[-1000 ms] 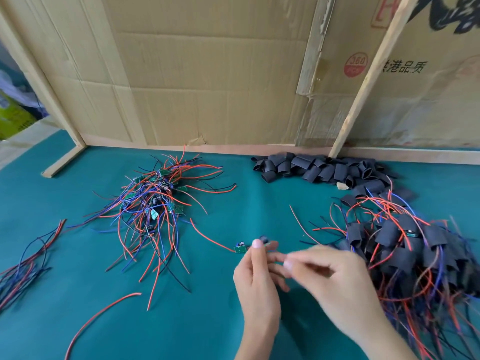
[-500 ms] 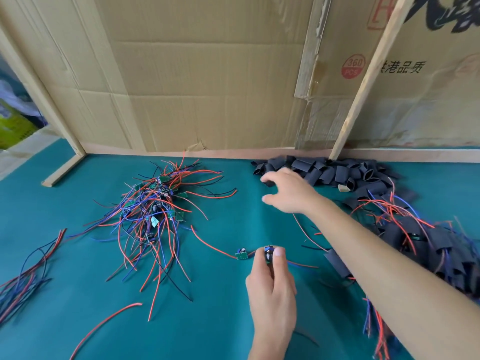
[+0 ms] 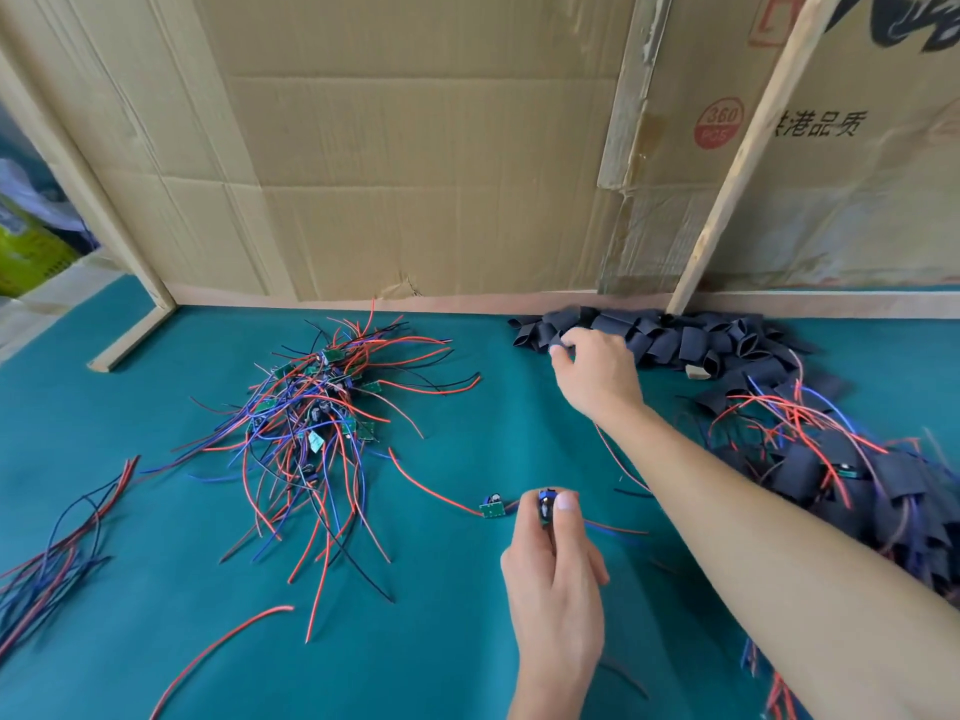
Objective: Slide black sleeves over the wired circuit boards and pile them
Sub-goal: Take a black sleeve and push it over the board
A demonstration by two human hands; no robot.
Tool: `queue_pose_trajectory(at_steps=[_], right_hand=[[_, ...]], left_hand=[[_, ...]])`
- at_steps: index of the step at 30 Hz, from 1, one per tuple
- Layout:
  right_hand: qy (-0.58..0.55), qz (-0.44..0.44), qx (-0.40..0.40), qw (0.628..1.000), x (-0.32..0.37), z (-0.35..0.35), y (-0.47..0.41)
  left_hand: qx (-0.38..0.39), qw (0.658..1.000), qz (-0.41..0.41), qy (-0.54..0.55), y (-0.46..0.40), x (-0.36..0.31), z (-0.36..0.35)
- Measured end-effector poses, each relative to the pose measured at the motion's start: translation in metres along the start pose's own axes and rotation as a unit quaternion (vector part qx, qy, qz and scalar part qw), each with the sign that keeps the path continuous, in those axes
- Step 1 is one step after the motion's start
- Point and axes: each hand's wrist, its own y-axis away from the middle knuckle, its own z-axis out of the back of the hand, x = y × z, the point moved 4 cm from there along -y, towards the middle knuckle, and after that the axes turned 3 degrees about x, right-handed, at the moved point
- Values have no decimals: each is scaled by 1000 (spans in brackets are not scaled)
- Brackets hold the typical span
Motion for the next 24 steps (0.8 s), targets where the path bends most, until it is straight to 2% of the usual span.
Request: queue_pose_trajectory(at_steps=[4, 8, 12, 19, 24], right_hand=[[-162, 3, -19, 987, 0, 40, 46], [-307, -28, 51, 950, -6, 55, 120], [-487, -65, 115, 864, -9, 46, 153], [-583, -34, 175, 793, -20, 47, 165], [-619, -47, 95, 778, -33, 53, 161]], left_hand=[[-10, 1000, -13, 9, -1, -3, 0], [1, 1000, -4, 30, -1, 0, 0], [25, 999, 3, 33, 0, -1, -1], [38, 999, 11, 17, 0, 0, -1], [46, 999, 13, 19, 1, -1, -2]])
